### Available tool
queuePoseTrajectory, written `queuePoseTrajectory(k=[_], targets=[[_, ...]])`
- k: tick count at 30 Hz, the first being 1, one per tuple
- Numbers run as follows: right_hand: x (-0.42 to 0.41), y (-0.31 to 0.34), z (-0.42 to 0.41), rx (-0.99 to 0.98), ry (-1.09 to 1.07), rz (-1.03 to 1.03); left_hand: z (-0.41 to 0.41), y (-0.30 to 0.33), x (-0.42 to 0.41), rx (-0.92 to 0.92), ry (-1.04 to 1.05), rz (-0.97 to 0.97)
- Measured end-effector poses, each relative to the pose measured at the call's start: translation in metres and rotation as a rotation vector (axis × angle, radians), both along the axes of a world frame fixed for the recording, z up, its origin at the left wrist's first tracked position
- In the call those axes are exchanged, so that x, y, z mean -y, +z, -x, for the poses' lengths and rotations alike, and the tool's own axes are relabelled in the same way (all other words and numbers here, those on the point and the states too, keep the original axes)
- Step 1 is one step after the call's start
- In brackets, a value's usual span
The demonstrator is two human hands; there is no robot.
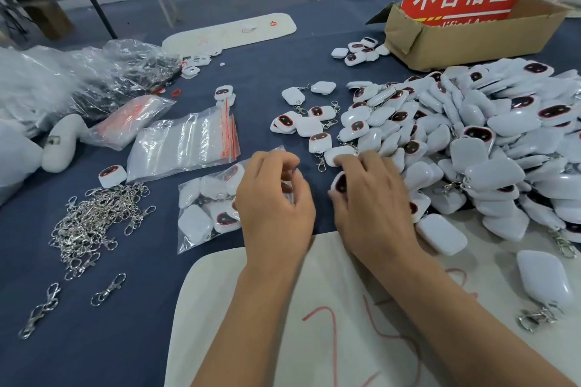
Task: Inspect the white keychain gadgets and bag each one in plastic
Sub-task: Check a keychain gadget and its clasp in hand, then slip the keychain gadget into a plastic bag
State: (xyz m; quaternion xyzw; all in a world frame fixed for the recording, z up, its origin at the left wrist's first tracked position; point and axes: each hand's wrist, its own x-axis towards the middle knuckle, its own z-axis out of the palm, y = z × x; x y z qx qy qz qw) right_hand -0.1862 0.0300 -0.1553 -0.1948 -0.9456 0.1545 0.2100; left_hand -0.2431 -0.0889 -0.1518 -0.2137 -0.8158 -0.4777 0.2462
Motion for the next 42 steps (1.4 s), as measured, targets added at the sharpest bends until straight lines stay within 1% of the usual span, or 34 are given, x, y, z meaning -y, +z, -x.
queuePoseTrajectory(k=[2, 4, 5, 7, 8, 9, 12, 15, 18, 21, 24, 29, 35, 39, 42], targets=[[0.006, -0.002, 0.0, -0.183, 0.125, 0.209, 0.0, -0.001, -0.002, 0.032, -0.04, -0.05], [0.009, -0.003, 0.002, -0.351, 0.171, 0.467, 0.0, -0.001, -0.003, 0.093, -0.062, -0.106], [0.008, -0.002, 0.004, -0.414, 0.187, 0.632, 0.0, 0.0, -0.003, 0.137, -0.077, -0.151], [0.005, 0.002, 0.005, -0.472, 0.235, 1.039, -0.001, 0.002, -0.003, 0.265, -0.134, -0.292], [0.002, 0.004, 0.005, -0.472, 0.262, 1.18, -0.002, 0.003, -0.003, 0.321, -0.165, -0.352], [-0.001, 0.005, 0.005, -0.46, 0.287, 1.242, -0.002, 0.004, -0.003, 0.357, -0.191, -0.391], [-0.005, 0.002, 0.008, -0.412, 0.344, 1.302, -0.001, 0.004, -0.002, 0.41, -0.224, -0.432], [-0.002, -0.002, 0.011, -0.35, 0.388, 1.361, 0.001, 0.002, -0.003, 0.444, -0.236, -0.369], [-0.001, -0.006, 0.011, -0.311, 0.452, 1.295, 0.001, 0.001, -0.004, 0.513, -0.275, -0.35], [-0.001, -0.007, 0.011, -0.289, 0.491, 1.215, 0.005, -0.002, -0.002, 0.532, -0.29, -0.285], [-0.002, -0.008, 0.012, -0.278, 0.521, 1.183, 0.008, -0.002, 0.0, 0.586, -0.33, -0.341], [-0.003, -0.008, 0.012, -0.286, 0.579, 1.188, 0.009, -0.001, 0.003, 0.683, -0.377, -0.421], [-0.002, -0.01, 0.013, -0.286, 0.58, 1.185, 0.009, -0.003, 0.002, 0.688, -0.356, -0.471], [-0.002, -0.008, 0.012, -0.302, 0.567, 1.206, 0.009, 0.0, 0.003, 0.707, -0.406, -0.471], [-0.002, -0.006, 0.011, -0.315, 0.554, 1.217, 0.009, 0.0, 0.004, 0.706, -0.405, -0.441]])
